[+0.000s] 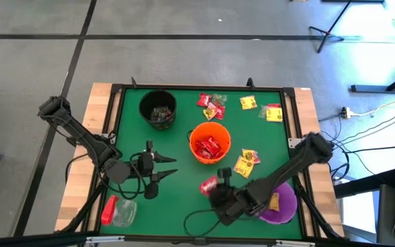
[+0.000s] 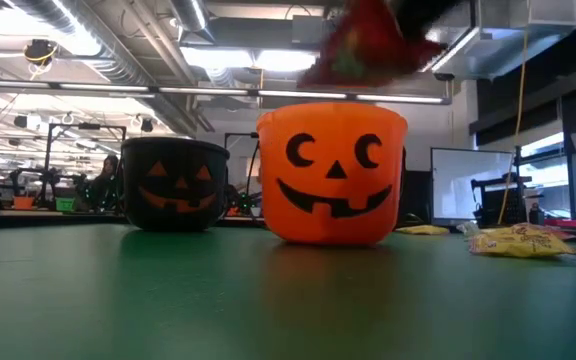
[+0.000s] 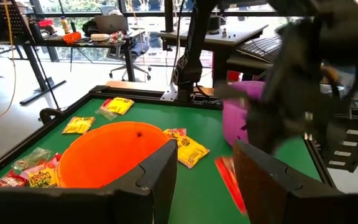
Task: Sort candy
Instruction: Put the red candy into the orange bin, then adjust the orange bin
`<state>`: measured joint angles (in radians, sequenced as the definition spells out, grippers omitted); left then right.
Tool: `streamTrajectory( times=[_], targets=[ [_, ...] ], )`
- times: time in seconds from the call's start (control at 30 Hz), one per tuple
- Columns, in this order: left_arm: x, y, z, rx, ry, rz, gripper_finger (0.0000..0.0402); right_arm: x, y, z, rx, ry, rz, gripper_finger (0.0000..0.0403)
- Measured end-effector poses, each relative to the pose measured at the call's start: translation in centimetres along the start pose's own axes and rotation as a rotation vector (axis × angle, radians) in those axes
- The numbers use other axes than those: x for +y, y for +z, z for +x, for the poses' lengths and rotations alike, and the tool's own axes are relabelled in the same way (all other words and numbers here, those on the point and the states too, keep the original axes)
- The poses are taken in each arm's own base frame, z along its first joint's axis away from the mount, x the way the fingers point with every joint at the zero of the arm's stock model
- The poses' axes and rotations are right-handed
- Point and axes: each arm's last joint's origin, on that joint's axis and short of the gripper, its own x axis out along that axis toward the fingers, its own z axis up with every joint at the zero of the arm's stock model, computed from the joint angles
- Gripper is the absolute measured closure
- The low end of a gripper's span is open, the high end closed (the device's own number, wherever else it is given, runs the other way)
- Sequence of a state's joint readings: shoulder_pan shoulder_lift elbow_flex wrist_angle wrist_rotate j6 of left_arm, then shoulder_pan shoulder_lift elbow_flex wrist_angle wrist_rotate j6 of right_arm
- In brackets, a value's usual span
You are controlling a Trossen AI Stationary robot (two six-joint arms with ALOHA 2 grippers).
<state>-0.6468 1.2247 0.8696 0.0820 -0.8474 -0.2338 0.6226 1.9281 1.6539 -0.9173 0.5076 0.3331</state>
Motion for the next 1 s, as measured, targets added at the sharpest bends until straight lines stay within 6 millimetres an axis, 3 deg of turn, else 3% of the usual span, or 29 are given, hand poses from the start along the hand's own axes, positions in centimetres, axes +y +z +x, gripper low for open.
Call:
streamTrajectory(
  times=[0.17,0.27,0.4,0.57,0.73,1.0],
  targets=[
    [0.0,0.0,0.0,0.002,0.001,0.003,0.0253,-4.3,0.7,-4.1,-0.103,-0.106,0.084,0.0402],
    [0.0,0.0,0.0,0.002,0.001,0.002,0.0253,-7.2,0.7,-4.9,-0.107,-0.19,0.135,0.0402],
    [0.0,0.0,0.0,0.002,0.001,-0.001,0.0253,-11.1,0.9,-3.3,-0.044,-0.243,0.212,0.0402],
    [0.0,-0.1,0.0,0.005,0.0,-0.019,0.0253,-14.9,-0.4,1.2,0.085,-0.189,0.282,0.0394],
    [-0.2,-0.8,0.3,0.035,0.008,-0.004,0.0253,-16.0,-1.4,3.1,0.128,-0.095,0.309,0.0336],
    [-1.5,-3.1,1.9,0.095,0.033,0.07,0.0253,-14.6,-1.1,2.4,0.1,-0.015,0.279,0.022]
  ],
)
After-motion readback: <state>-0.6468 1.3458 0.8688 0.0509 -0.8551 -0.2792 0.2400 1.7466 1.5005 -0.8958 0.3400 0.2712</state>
